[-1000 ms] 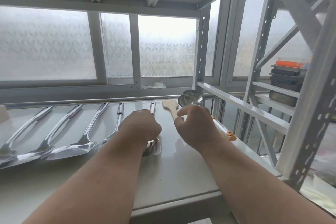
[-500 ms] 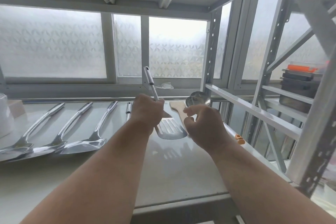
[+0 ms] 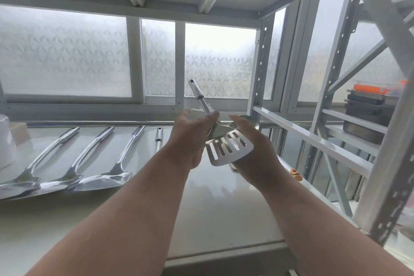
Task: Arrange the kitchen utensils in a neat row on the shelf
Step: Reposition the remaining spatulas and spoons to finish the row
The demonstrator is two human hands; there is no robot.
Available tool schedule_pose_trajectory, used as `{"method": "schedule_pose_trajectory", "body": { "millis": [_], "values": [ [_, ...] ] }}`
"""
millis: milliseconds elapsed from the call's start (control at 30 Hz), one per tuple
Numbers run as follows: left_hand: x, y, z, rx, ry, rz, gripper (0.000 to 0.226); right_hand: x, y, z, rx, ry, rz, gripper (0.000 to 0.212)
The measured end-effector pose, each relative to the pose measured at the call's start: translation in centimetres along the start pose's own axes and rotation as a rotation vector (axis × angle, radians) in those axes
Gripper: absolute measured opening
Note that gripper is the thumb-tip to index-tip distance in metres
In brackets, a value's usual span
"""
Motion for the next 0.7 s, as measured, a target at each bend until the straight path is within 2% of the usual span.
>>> {"method": "schedule_pose_trajectory", "body": {
  "millis": [67,100,167,267,333,400,467,500,567,700],
  "values": [
    [0.0,-0.1,0.0,0.020,0.010,-0.021,0.036,0.7,-0.9,0.3,-0.131,-0.047,-0.061,0.083],
    [-0.2,-0.1,0.0,0.020,0.027,-0.018,0.032,1.0,-0.9,0.3,-0.152,-0.061,-0.099,0.091],
    [-0.6,0.0,0.1,0.019,0.059,0.046,0.030,0.9,-0.7,0.4,-0.066,-0.101,-0.151,0.104],
    [-0.7,0.1,0.0,0.021,0.066,0.190,0.019,1.3,-0.6,0.7,0.040,-0.174,-0.235,0.109],
    [-0.6,0.1,-0.1,0.029,0.049,0.280,0.021,1.5,-1.0,0.9,0.016,-0.212,-0.319,0.092],
    [-0.4,0.0,-0.1,0.026,0.028,0.302,0.038,1.4,-1.3,0.9,0.028,-0.204,-0.352,0.053],
    [-0.1,0.1,0.1,0.019,-0.001,0.308,0.042,1.0,-1.5,0.5,0.044,-0.141,-0.395,0.011],
    [0.1,0.1,0.1,0.010,-0.016,0.306,0.037,0.6,-1.2,0.3,0.079,-0.080,-0.399,0.005],
    [0.1,0.0,0.2,-0.018,-0.031,0.290,0.030,0.1,-0.4,-0.1,0.182,0.030,-0.422,0.022],
    [0.0,-0.5,-0.1,-0.078,-0.029,0.243,0.029,-1.0,1.3,-0.6,0.372,0.219,-0.757,0.026]
  ]
}}
Point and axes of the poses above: each hand's wrist, its own z-axis away from the middle knuckle, its own x-axis out of the palm, y = z × x, the point moved 7 cm from there along -z, towards the middle knuckle, and after that the axes turned 4 degrees about y, right-handed, at the moved point
